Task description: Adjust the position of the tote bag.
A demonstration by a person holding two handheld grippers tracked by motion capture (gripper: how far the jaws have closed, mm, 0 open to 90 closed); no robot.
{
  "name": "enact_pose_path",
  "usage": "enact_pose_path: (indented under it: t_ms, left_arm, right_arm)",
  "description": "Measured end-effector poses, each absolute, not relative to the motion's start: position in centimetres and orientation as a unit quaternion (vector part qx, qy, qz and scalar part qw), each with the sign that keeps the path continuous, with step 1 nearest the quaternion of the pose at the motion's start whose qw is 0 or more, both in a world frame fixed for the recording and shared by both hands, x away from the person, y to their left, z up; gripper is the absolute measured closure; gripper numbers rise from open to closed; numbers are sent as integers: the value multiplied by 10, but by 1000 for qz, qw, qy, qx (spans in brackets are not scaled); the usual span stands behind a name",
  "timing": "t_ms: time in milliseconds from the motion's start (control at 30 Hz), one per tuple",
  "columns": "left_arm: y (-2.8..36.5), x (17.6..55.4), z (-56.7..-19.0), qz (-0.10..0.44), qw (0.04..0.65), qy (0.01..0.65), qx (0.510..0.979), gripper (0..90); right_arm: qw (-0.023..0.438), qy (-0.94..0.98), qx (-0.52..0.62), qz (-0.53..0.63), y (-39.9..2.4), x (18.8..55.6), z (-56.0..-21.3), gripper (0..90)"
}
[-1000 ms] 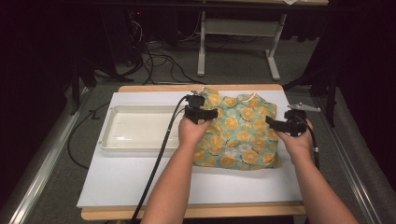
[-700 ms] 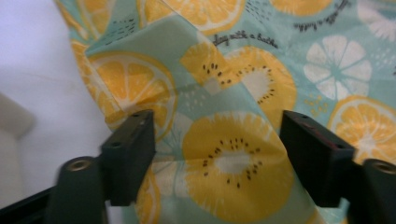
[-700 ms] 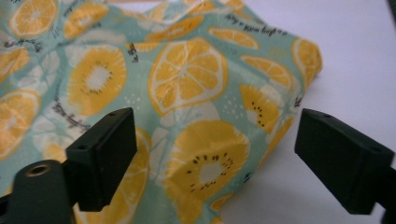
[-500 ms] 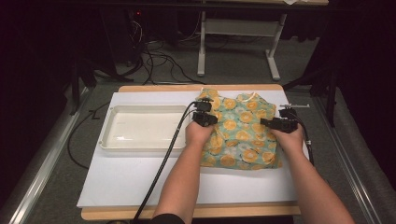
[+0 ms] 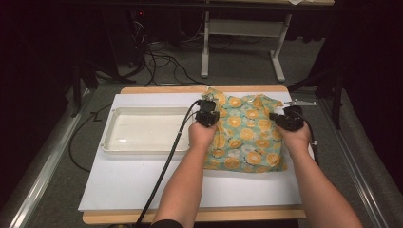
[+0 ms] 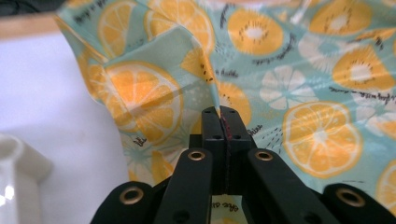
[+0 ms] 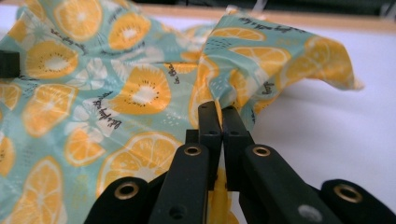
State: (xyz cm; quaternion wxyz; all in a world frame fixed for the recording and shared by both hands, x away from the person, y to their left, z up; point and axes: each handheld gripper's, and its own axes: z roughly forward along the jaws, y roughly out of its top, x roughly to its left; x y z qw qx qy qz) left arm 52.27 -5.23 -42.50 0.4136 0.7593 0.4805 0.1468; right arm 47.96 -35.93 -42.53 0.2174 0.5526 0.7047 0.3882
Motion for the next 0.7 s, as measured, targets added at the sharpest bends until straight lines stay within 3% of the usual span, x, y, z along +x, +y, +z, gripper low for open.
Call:
enact_pose_path:
  t_ms: [267, 700]
  left_arm:
    - [-47, 516, -392, 195, 461, 461, 732, 900]
    - [-43, 515, -339, 241, 524, 433, 693, 900]
  right_arm:
    - [279, 674, 521, 443, -354, 469, -374, 900]
    - [331, 632, 499, 492, -350, 466, -323, 900]
